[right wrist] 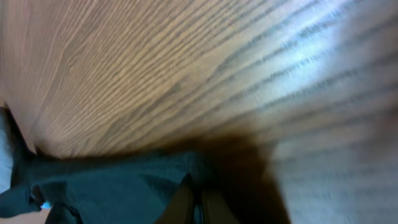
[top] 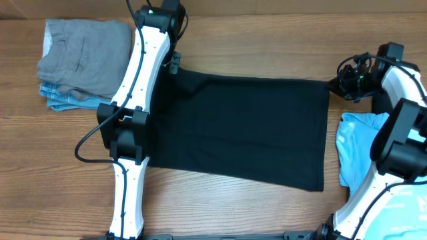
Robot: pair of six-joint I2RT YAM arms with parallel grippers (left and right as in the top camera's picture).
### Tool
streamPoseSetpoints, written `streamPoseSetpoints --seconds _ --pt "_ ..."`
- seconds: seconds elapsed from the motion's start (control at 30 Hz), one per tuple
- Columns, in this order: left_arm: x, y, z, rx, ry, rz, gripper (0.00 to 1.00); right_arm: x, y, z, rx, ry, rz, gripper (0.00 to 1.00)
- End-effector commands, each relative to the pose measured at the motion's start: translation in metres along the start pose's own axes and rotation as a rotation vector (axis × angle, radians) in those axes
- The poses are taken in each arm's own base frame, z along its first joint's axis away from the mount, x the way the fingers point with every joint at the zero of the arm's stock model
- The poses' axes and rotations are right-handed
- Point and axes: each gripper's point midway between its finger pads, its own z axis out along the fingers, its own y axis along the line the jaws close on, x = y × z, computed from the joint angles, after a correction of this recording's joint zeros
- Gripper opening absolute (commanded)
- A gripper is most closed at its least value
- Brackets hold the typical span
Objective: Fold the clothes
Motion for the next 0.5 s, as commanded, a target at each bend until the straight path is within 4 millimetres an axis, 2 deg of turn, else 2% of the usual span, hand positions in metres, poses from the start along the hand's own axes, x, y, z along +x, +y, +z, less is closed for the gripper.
streamPoseSetpoints --seconds 0.0,0.07,0.17,0.23,0.47 --pt "0.01 0.009 -0.008 -0.021 0.03 -0.068 0.04 -0.006 0.014 -0.037 0.058 -0.071 -0.044 0.04" --pt "0.018 0.01 -0.008 -0.025 0.062 -0.075 0.04 0.002 0.009 -0.041 0.098 -0.051 -0.025 0.04" --pt "0.019 0.003 -0.009 0.018 0.067 -0.076 0.04 0.017 0.0 -0.042 0.14 0.003 0.013 0.04" --pt "0.02 -0.006 -0.015 0.09 0.062 -0.077 0.04 0.027 -0.002 -0.042 0.153 0.043 0.037 0.04" --pt "0.029 -0.002 -0.042 0.128 0.022 -0.044 0.04 0.051 -0.014 -0.047 0.224 0.13 0.086 0.04"
